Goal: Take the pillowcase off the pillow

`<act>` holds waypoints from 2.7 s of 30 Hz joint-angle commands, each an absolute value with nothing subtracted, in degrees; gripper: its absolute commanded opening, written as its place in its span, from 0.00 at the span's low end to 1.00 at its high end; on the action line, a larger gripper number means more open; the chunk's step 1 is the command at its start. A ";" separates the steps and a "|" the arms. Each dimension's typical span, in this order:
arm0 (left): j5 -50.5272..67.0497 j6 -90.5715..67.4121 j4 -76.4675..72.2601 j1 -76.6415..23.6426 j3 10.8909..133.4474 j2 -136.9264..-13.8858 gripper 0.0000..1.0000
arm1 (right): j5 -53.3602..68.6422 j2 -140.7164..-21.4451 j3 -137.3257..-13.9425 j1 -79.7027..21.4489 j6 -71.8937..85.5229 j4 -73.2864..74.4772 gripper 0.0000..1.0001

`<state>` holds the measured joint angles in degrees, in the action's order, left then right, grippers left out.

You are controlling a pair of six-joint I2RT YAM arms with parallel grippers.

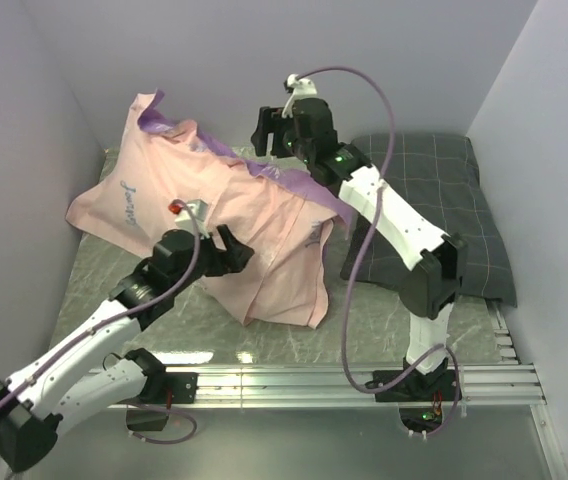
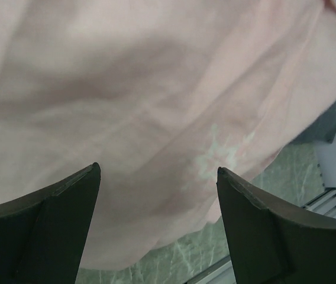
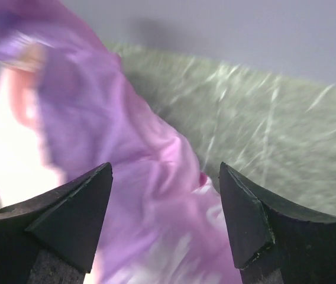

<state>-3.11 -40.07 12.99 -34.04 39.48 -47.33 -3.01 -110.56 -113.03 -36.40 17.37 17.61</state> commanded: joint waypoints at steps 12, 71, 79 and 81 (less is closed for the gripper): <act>-18.28 -34.28 11.07 -45.79 51.15 -65.29 0.86 | -12.92 -81.05 -79.31 -38.05 19.41 10.47 0.80; -17.67 -40.78 3.69 -28.65 49.22 -74.88 0.09 | -23.98 -53.96 -41.65 -42.71 29.01 13.17 0.18; -17.40 -41.92 1.85 -31.02 47.90 -76.55 0.09 | -36.91 -65.02 -60.28 -55.71 24.61 22.40 0.74; -17.40 -41.92 1.67 -31.11 47.90 -76.73 0.09 | -38.05 -71.61 -65.36 -56.16 23.91 24.42 0.77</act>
